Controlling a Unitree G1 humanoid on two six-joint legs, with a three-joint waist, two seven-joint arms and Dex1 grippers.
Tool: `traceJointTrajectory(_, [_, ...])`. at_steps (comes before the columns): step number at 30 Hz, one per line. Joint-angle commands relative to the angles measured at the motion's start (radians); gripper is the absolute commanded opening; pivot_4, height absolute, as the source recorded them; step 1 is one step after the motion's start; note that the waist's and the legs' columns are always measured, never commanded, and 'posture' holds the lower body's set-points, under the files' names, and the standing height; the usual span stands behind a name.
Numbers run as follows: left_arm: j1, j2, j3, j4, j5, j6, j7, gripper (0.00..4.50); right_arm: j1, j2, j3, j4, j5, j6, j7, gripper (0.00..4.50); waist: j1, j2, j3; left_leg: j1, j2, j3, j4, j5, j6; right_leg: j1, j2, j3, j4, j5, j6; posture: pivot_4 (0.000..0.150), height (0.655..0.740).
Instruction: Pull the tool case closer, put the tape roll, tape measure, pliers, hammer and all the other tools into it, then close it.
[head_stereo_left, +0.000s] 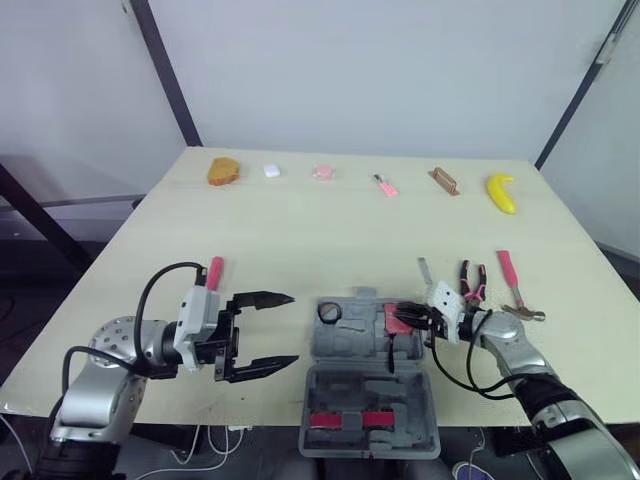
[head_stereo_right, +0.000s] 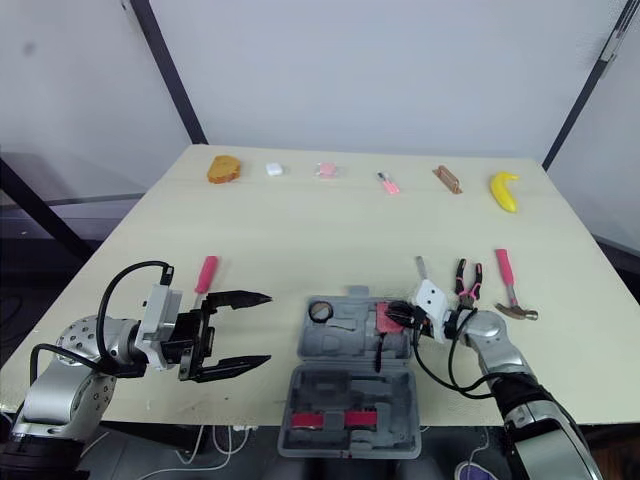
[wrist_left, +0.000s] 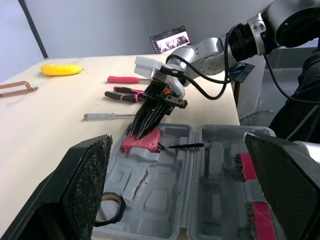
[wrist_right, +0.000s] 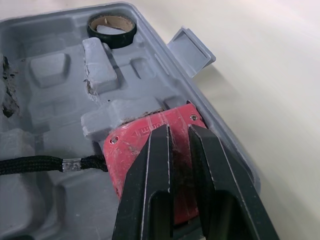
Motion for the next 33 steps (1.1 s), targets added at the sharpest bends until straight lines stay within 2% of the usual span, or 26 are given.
traceJointTrajectory(1, [0.001,0.004,0.028,-0.038,-0.03,0.02,0.024,4.5,0.067,-0.015,0.0,-0.019,-0.021,0.037,-0.018,0.59,0.0,0.001,0.001,0.0,0.0,0.0,0.0,0.0,0.0,0.0,0.0,0.0,0.0,0.0,0.0,0.15,0.74])
traceJointTrajectory(4, [0.016,-0.008,0.041,-0.057,-0.058,0.056,0.059,4.5,0.072,-0.013,-0.033,-0.13,-0.005,0.003,-0.053,0.59,0.0,0.002,0.002,-0.004,0.0,0.0,0.0,0.0,0.0,-0.003,-0.002,-0.001,0.0,0.0,0.0,0.15,0.74])
traceJointTrajectory(6, [0.025,-0.017,0.05,-0.07,-0.074,0.078,0.087,4.5,0.076,-0.011,-0.064,-0.218,0.023,0.005,-0.074,0.59,-0.001,0.01,0.008,-0.007,-0.001,0.001,-0.001,0.0,0.0,-0.006,-0.003,0.0,0.0,0.0,0.0,0.15,0.74])
traceJointTrajectory(10, [0.048,-0.035,0.081,-0.065,-0.069,0.097,0.151,4.5,0.122,-0.023,-0.129,-0.445,0.132,0.118,-0.089,0.59,0.0,0.016,0.012,-0.025,-0.001,-0.001,0.0,0.0,0.0,-0.024,-0.002,-0.001,0.004,0.003,0.004,0.15,0.74])
traceJointTrajectory(15, [0.114,-0.066,0.143,-0.044,-0.073,0.095,0.227,4.5,0.241,-0.09,-0.195,-0.597,0.165,0.184,-0.113,0.59,0.002,0.017,0.012,-0.038,-0.001,-0.002,0.0,0.0,0.0,-0.036,-0.001,-0.003,0.001,0.003,0.005,0.15,0.74])
traceJointTrajectory(20, [0.238,-0.118,0.218,0.089,-0.011,-0.01,0.247,4.5,0.443,-0.108,-0.346,-0.709,0.219,0.166,-0.194,0.59,0.004,0.018,0.013,-0.039,-0.002,-0.001,-0.001,0.0,0.0,-0.036,-0.002,-0.002,0.0,0.002,0.005,0.15,0.74])
traceJointTrajectory(29, [0.311,-0.19,0.392,0.352,0.013,-0.155,0.348,4.5,0.78,-0.099,-0.589,-0.767,0.33,0.114,-0.22,0.59,0.004,0.015,0.013,-0.036,-0.002,-0.001,0.001,0.0,0.0,-0.034,0.001,-0.001,0.001,0.002,0.005,0.15,0.74])
traceJointTrajectory(33, [0.338,-0.191,0.434,0.419,0.022,-0.196,0.359,4.5,0.861,-0.088,-0.678,-0.719,0.349,0.057,-0.231,1.74,0.002,0.014,0.013,-0.036,-0.001,0.0,0.001,0.0,0.0,-0.034,0.001,-0.001,0.0,0.002,0.005,0.15,0.74])
